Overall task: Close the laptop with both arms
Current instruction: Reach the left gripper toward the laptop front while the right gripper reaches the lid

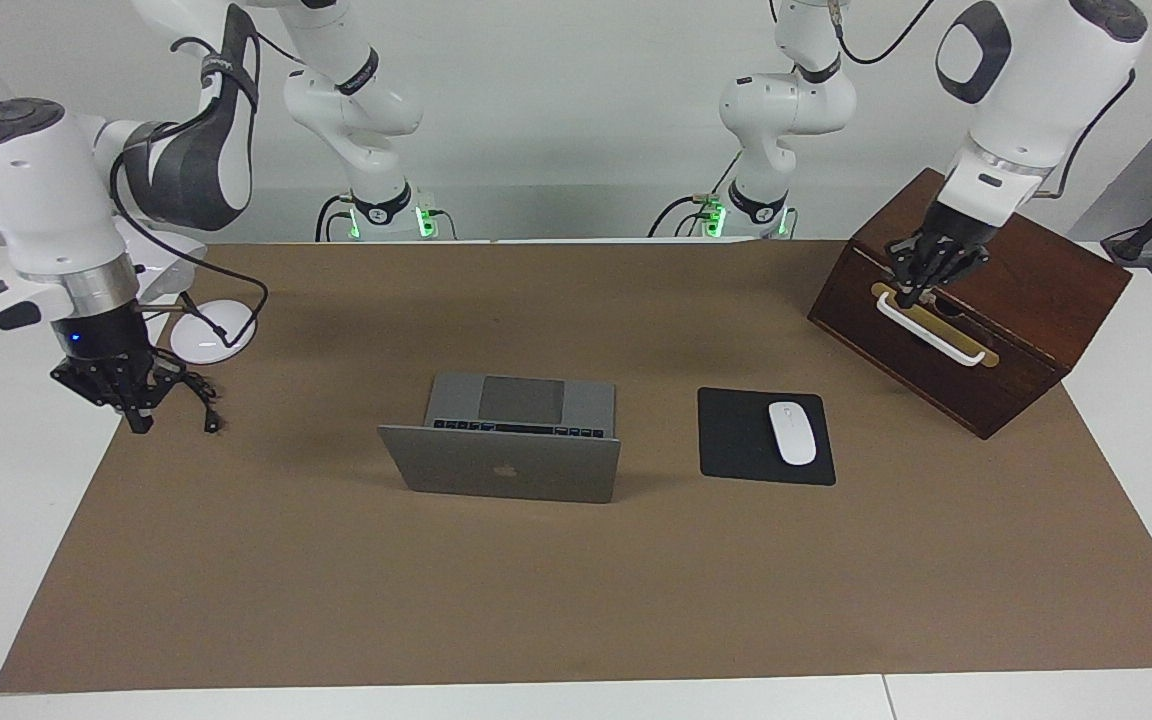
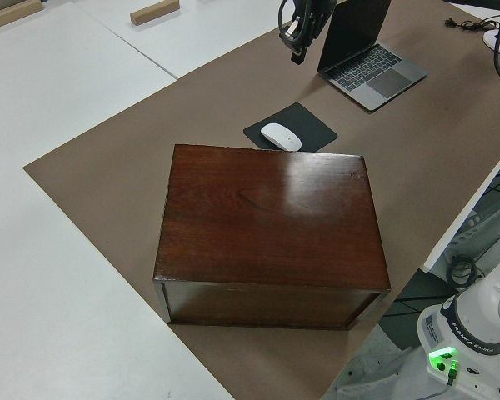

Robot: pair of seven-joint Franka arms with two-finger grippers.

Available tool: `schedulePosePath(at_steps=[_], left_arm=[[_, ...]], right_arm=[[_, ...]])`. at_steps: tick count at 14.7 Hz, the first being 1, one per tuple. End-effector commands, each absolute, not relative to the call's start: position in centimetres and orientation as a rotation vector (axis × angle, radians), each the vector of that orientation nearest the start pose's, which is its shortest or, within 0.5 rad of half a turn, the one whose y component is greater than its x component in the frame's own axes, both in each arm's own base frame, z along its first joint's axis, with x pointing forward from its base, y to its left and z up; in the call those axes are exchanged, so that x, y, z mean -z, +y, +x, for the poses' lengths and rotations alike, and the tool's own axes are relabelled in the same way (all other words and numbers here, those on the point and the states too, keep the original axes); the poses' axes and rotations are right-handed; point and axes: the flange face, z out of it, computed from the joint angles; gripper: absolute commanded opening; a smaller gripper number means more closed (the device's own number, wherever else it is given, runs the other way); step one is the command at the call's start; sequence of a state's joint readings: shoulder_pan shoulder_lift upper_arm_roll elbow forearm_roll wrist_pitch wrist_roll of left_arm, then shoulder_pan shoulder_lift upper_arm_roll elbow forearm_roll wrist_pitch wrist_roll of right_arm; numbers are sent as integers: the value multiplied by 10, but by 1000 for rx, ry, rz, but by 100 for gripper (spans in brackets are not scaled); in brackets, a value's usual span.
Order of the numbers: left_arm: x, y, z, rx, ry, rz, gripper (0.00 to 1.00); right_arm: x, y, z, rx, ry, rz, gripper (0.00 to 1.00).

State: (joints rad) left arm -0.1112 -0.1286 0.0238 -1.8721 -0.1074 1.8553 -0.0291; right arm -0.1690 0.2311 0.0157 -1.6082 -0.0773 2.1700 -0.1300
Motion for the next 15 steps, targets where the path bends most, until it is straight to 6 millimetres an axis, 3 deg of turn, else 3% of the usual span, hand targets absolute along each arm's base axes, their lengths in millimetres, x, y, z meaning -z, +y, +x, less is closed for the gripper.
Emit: schedulePosePath(at_steps=[1, 3, 7, 11, 15], left_arm=[[-567, -80, 505, 221, 84, -3306, 0], [-550, -102, 492, 302, 120, -3334, 0], [-516, -146, 453, 464, 240, -3348, 0], [-488, -190, 430, 611, 384, -3332, 0], [-443, -242, 405, 807, 473, -3346, 0]], right_arm=[[-539, -76, 705, 500, -98, -3208, 0], [-547, -39, 723, 517, -41, -3189, 0], [-545, 72, 740, 574, -63, -3143, 0], [-544, 168, 719, 575, 3, -3216, 0], [-546, 221, 702, 610, 85, -3207, 0]])
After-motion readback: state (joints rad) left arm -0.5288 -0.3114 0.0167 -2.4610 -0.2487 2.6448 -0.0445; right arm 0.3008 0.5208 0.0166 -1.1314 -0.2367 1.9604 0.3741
